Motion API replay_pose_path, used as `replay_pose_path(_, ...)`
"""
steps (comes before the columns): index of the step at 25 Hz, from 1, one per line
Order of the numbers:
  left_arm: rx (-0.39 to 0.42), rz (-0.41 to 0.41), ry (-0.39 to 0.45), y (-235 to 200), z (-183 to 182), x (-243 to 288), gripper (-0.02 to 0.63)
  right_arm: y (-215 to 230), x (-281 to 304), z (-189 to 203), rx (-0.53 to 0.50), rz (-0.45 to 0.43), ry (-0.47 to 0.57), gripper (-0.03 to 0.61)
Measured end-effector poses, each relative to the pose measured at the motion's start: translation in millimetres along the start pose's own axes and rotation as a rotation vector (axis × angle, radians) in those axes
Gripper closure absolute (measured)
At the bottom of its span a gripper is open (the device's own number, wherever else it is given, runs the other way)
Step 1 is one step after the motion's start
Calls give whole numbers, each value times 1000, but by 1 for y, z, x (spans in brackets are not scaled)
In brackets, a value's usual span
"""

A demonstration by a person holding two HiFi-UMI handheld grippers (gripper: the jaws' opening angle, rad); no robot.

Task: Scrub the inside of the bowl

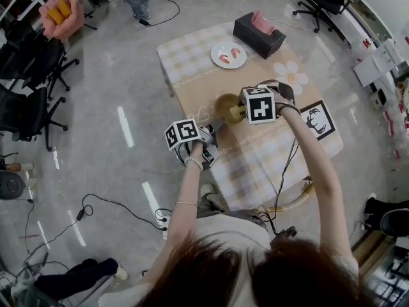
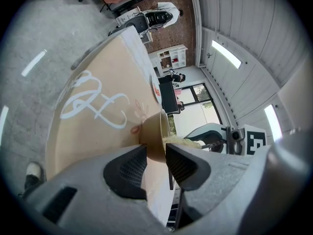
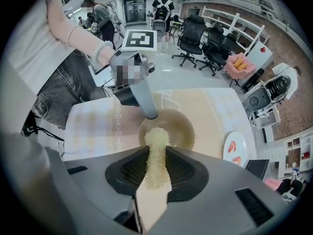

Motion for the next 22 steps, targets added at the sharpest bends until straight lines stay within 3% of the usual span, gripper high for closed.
replay_pose_path(22, -22, 6, 19, -3, 1, -2, 486, -18, 7, -19, -67, -33, -16, 480)
Point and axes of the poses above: the fingertips, and each gripper's own axes: x forward along the fingers, y to its right, z out of its underside, the point moved 6 cm from there along -x, backward along the fingers, and after that the axes turned 14 degrees about x, right-handed, at the moved point
